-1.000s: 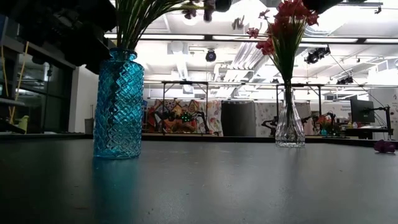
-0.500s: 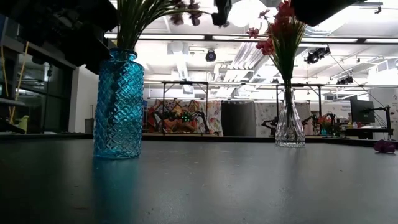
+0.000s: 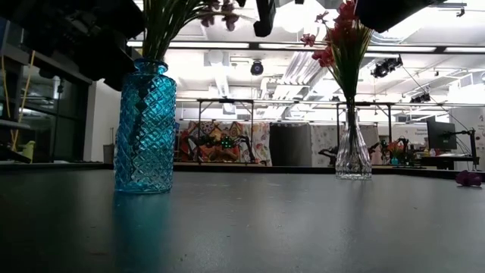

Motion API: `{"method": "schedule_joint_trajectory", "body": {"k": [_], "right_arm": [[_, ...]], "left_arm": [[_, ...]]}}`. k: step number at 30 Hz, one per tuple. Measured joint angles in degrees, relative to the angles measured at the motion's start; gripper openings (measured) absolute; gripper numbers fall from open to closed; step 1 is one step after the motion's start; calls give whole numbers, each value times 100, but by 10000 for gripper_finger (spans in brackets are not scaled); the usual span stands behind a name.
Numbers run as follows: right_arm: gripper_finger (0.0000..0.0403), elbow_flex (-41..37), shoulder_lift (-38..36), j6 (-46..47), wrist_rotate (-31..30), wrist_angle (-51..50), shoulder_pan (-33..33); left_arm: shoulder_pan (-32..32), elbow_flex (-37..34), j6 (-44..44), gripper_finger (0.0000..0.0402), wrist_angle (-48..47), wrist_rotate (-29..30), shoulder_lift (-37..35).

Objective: Sort flowers into vase by color
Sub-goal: Put the violet flowers into the blue vase

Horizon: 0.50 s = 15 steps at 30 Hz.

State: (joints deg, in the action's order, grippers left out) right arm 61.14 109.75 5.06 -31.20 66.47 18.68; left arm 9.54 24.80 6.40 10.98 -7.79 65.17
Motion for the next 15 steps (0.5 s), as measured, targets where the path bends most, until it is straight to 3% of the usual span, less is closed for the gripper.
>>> {"method": "schedule_joint_trajectory", "body": {"k": [15], "right_arm": [[0,0,0,-105,777,-1208,-26]], "left_arm": [[-4,0,107,0,-4,109,2]]}}
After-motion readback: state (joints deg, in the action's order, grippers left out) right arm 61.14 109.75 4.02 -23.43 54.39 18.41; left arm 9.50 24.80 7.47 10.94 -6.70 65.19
